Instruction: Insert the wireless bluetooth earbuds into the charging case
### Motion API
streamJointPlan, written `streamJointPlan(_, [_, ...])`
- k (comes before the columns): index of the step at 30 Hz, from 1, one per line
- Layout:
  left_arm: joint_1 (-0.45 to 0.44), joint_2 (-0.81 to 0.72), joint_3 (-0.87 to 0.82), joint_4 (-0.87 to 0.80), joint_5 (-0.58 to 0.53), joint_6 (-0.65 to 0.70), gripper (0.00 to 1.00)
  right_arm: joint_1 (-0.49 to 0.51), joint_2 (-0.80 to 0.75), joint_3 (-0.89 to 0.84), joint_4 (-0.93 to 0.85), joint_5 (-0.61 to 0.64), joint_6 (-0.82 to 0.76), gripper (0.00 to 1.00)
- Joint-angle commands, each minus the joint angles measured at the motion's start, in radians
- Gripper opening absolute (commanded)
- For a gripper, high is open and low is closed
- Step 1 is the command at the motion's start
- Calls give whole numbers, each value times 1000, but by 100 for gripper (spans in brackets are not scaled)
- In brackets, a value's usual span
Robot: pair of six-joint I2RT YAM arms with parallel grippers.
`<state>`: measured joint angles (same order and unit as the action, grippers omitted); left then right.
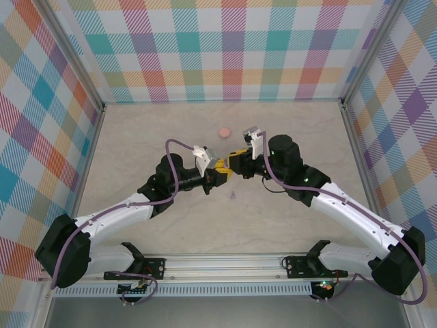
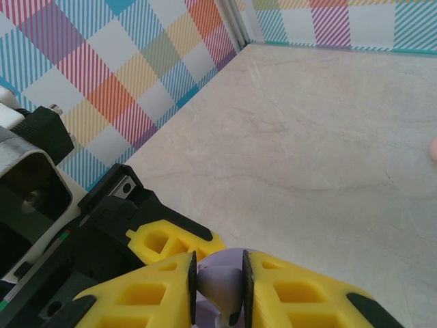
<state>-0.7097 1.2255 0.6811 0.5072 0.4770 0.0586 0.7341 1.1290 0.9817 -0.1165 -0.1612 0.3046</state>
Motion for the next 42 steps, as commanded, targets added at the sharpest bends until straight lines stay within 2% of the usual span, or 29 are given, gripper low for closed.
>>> streamJointPlan(1, [-17, 0, 37, 38, -8, -19, 21, 8, 0, -3, 16, 0, -18, 26])
streamJointPlan(13, [-19, -1, 38, 10, -50, -17, 21, 10, -15, -3, -10, 8, -32, 26])
streamJointPlan(26, [-18, 2, 44, 17, -12, -29, 21, 12, 13, 11, -31, -31, -37, 28])
streamJointPlan(39, [-18, 8, 43, 16, -5, -30, 21, 16, 22, 24, -48, -27, -39, 35])
streamJointPlan(42, [-18, 8, 46, 11, -9, -25, 21, 16, 16, 28, -54, -17, -38, 40])
